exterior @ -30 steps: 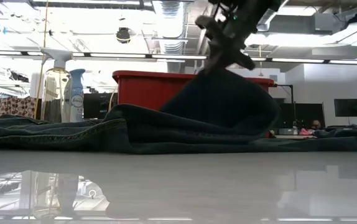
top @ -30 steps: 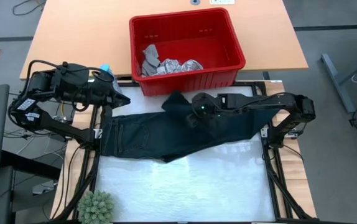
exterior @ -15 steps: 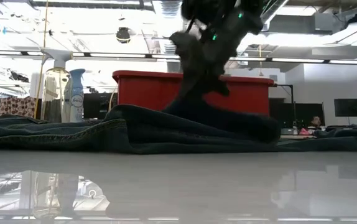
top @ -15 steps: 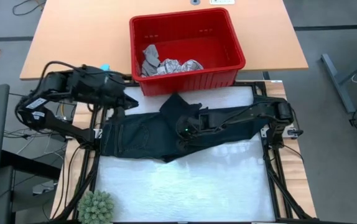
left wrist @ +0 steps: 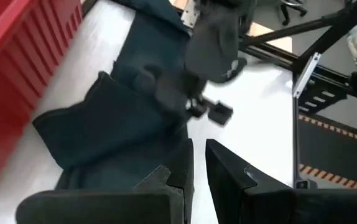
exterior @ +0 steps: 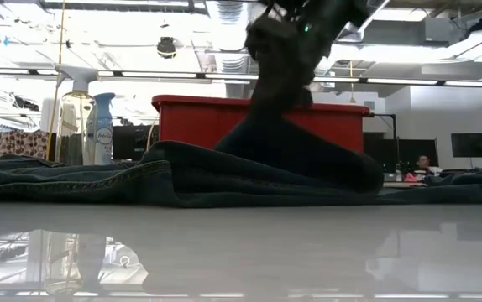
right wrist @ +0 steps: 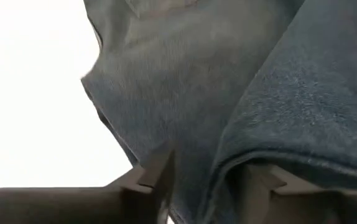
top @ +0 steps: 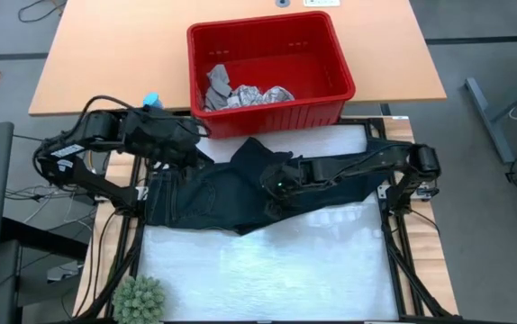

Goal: Fold Laundry from Bin
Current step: Fold the blue jeans

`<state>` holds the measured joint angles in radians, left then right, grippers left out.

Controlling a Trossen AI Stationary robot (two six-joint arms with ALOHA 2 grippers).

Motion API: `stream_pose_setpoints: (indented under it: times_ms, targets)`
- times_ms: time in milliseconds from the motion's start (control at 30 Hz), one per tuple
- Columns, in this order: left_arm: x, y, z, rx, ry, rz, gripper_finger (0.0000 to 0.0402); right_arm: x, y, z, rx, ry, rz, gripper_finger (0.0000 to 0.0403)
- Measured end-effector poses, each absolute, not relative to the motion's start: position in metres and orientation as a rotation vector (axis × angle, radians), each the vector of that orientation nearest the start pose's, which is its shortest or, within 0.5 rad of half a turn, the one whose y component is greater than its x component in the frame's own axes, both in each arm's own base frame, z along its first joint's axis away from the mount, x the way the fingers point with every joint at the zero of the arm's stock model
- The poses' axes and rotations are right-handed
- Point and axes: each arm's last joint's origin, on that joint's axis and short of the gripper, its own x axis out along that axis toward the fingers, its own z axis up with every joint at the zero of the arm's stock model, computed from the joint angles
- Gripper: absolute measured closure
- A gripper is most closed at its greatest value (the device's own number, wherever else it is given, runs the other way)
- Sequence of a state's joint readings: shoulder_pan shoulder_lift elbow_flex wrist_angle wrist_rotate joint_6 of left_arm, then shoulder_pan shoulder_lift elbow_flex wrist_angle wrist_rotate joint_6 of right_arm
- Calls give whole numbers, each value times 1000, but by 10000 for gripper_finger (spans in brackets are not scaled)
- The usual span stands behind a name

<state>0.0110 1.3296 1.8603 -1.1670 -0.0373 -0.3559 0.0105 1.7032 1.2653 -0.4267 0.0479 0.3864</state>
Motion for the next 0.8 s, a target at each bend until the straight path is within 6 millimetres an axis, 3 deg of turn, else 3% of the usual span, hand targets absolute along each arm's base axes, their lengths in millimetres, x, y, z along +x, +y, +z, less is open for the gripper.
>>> stream_pose_setpoints:
  times_ms: [200,333,467,600,800]
  targets:
    - [207,-4,486,-357,571,128,370,345,1,265,330,847,-245,162]
    - [204,-8,486,-374,579,126,370,333,-4,281,339,815,-277,149]
    - [203,-11,485,-376,583,123,370,325,-8,282,353,854,-348,148]
    - [203,-12,485,-379,576,155,370,315,-40,279,592,795,-698,148]
    - [203,-16,485,-378,575,157,370,300,-88,257,998,662,-1005,148]
